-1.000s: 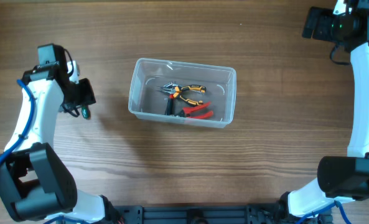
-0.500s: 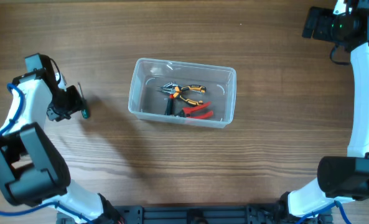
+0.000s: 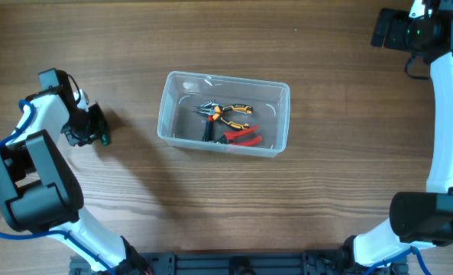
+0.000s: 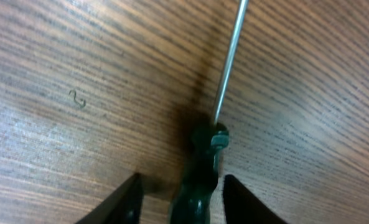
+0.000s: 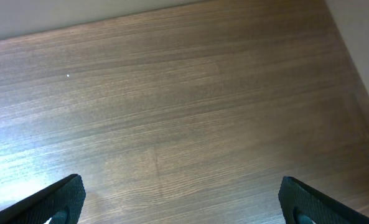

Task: Pack container
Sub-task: 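Move the left gripper to the green screwdriver and grasp it, then carry the green screwdriver into the container and release it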

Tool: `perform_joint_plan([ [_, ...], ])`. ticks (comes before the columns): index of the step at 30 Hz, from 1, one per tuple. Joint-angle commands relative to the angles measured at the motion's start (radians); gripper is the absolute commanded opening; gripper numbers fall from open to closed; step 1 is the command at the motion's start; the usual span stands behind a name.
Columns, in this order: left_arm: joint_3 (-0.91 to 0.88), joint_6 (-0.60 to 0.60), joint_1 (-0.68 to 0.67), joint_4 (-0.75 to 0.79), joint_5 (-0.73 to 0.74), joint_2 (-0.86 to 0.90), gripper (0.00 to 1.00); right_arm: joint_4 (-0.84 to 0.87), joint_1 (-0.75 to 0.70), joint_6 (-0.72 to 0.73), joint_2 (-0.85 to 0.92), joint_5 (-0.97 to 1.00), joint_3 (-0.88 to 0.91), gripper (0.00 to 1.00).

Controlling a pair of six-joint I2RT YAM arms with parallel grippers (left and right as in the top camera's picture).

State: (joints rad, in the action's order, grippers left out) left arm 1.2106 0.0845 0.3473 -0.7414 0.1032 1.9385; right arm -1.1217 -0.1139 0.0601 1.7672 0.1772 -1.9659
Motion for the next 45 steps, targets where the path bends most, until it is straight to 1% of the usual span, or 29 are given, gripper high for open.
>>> perform_joint_plan([
  [1,-0.007,-0.001,0.002,0.008,0.027,0.023,0.27,0.003,0.003,0.018,-0.006,0.006,-0.006,1.0],
  [3,-0.007,-0.001,0.002,0.005,0.027,0.024,0.17,0.003,0.003,0.018,-0.006,0.006,-0.006,1.0],
  [4,-0.007,-0.001,0.002,-0.003,0.027,0.024,0.04,0.003,0.003,0.018,-0.006,0.006,-0.006,1.0],
  [8,-0.003,-0.001,0.002,-0.002,0.027,0.017,0.04,0.003,0.003,0.018,-0.006,0.006,-0.006,1.0],
  [12,0.038,-0.001,0.002,-0.027,0.027,-0.031,0.04,0.003,0.003,0.018,-0.006,0.006,-0.006,1.0],
  [17,0.138,0.0,0.002,-0.071,0.036,-0.162,0.04,0.003,0.003,0.019,-0.006,0.006,-0.006,1.0],
  [21,0.18,-0.001,-0.005,-0.068,0.121,-0.277,0.04,0.003,0.003,0.018,-0.006,0.006,-0.006,1.0],
  [24,0.183,-0.001,-0.044,-0.058,0.167,-0.363,0.04,0.003,0.003,0.018,-0.006,0.006,-0.006,1.0],
  [28,0.183,-0.021,-0.166,-0.06,0.167,-0.432,0.04,0.003,0.003,0.019,-0.006,0.006,-0.006,1.0],
  [36,0.182,-0.027,-0.559,-0.087,0.155,-0.437,0.04,0.003,0.003,0.018,-0.006,0.006,-0.006,1.0],
  [38,0.182,-0.027,-0.635,-0.1,0.106,-0.437,0.04,0.003,0.003,0.019,-0.006,0.006,-0.006,1.0],
  [39,0.182,-0.023,-0.685,-0.118,0.047,-0.434,0.04,0.003,0.003,0.018,-0.006,0.006,-0.006,1.0],
  [41,0.182,-0.023,-0.749,-0.15,-0.021,-0.421,0.04,0.003,0.003,0.019,-0.006,0.006,-0.006,1.0],
  [45,0.172,-0.03,-0.829,-0.169,-0.051,-0.372,0.04,0.003,0.003,0.018,-0.006,0.006,-0.006,1.0],
])
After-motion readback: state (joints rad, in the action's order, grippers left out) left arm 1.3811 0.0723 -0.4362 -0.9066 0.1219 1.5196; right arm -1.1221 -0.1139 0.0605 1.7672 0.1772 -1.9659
